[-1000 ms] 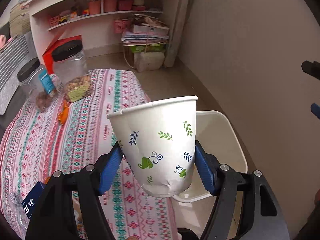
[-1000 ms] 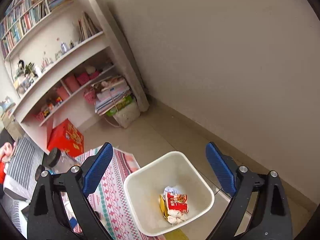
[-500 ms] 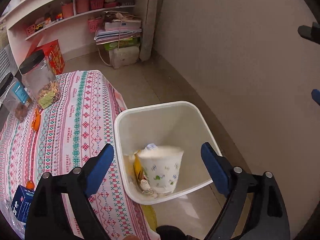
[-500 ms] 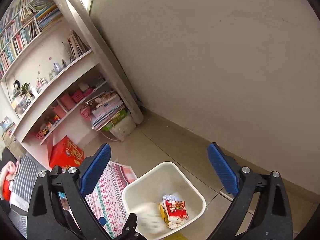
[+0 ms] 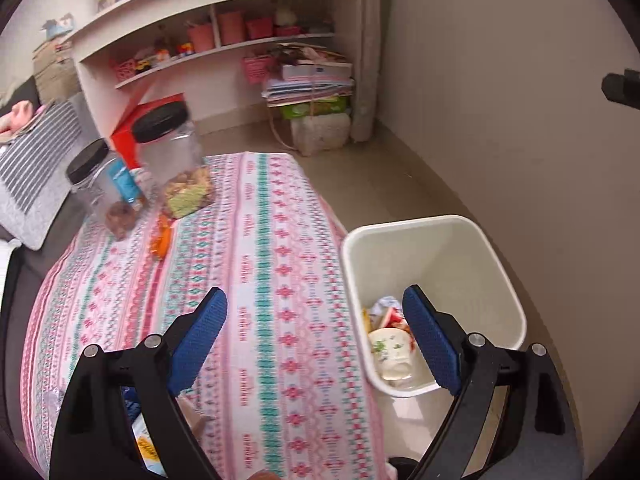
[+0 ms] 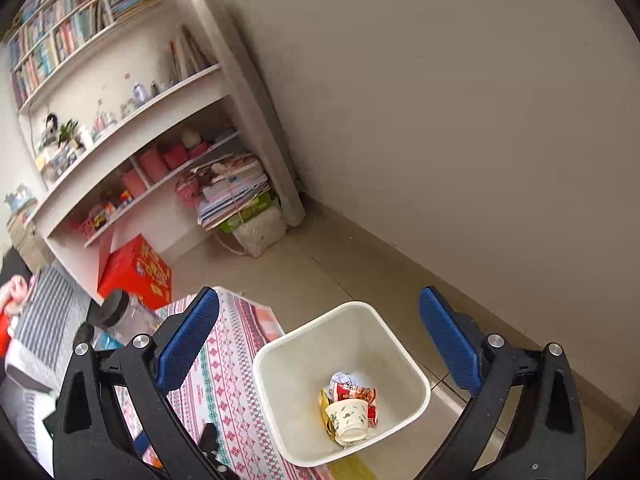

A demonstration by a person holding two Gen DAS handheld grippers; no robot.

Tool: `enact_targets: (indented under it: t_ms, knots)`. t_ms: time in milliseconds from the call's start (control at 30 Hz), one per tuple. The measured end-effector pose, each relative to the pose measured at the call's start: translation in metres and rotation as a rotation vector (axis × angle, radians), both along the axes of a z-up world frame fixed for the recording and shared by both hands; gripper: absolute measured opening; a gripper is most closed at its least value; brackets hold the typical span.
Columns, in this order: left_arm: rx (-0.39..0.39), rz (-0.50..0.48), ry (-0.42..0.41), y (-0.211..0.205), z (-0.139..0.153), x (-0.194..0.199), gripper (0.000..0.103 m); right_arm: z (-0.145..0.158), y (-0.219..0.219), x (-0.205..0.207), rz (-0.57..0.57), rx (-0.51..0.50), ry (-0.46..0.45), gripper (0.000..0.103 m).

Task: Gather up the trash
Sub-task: 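Grasp the clear plastic bottle with the left gripper while the right gripper grasps the blue box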

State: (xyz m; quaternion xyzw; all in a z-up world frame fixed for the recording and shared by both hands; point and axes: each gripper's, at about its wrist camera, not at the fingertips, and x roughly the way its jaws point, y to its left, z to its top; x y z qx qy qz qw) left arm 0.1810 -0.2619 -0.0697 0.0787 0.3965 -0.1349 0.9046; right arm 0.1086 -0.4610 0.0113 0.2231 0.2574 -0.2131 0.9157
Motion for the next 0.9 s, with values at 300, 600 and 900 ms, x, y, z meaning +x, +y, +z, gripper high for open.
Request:
enact_targets:
  t_ms: [300,600,900]
  knots:
    - [0.025,0.159,-0.047,0.072,0.003,0.004,0.087,-0.004,0.066,0.024,0.127,-0.132,0.065,0.096]
    - [0.057,0.246,-0.069,0.133,0.002,-0.003,0.088,-0.019,0.13,0.043,0.25,-0.205,0.126,0.096]
    - [0.081,0.361,0.019,0.197,-0.001,-0.008,0.089,-0.036,0.193,0.06,0.376,-0.177,0.157,0.096]
